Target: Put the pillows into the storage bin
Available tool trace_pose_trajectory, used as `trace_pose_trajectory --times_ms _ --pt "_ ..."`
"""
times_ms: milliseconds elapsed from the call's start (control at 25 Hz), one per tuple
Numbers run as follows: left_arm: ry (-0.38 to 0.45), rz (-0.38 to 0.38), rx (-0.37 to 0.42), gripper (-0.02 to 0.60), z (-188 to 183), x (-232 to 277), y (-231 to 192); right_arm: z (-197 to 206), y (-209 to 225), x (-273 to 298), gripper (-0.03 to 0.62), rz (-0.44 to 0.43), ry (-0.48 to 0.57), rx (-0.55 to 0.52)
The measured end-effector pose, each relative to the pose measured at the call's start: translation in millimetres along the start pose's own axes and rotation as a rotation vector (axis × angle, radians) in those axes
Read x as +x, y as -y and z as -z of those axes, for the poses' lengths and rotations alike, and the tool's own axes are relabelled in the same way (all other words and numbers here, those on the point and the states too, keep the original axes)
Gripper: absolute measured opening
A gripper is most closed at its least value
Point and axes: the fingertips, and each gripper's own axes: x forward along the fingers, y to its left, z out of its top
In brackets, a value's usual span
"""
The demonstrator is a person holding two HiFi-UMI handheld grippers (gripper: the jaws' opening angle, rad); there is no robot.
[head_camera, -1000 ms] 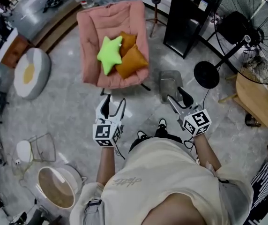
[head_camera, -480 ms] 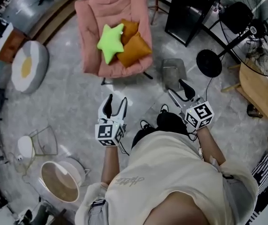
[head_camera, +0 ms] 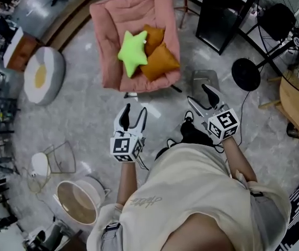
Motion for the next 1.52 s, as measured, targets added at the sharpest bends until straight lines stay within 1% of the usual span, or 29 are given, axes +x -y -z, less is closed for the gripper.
trace_pose_trajectory --times_ms 200,320,440,600,760,840,920,1080,1200,1280,1400,1520 --pt "0.014 -0.021 -0.002 0.27 -27 48 -14 -14 40 39 0.309 -0.039 0.019 0.013" --pt "0.029 -0.023 0.003 0.268 -45 78 -12 -19 64 60 0.308 -0.068 0.016 0.016" --pt "0.025 -0.032 0.016 0.268 -57 101 -10 -19 88 74 0.308 -0.086 0.002 0.04" --pt "0.006 -0.063 0.016 0.265 -66 123 -15 -17 109 93 0.308 -0.125 -0.029 0.054" --pt "-0.003 -0.062 -0.023 0.264 -59 146 -19 -8 121 111 0.308 -0.159 -0.061 0.048" --pt "-0.016 -0.051 -0.039 0.264 -53 154 -17 -1 125 115 0.307 -0.16 -0.078 0.069" --pt "-0.03 -0.037 -0.036 0.263 -50 162 -18 5 126 118 0.301 -0.159 -0.097 0.091" --pt "-0.032 -0.008 -0.048 0.262 -47 180 -35 11 127 136 0.301 -0.154 -0.137 0.084" --pt "-0.045 0.035 -0.06 0.261 -48 197 -60 4 125 158 0.301 -0.128 -0.145 0.083" --pt "-0.047 0.072 -0.062 0.261 -55 213 -77 -3 129 173 0.301 -0.086 -0.152 0.09" --pt "-0.012 0.118 -0.064 0.254 -72 240 -102 -20 138 195 0.301 -0.032 -0.161 0.091" --pt "0.003 0.159 -0.048 0.252 -83 266 -127 -29 136 227 0.302 -0.021 -0.177 0.071"
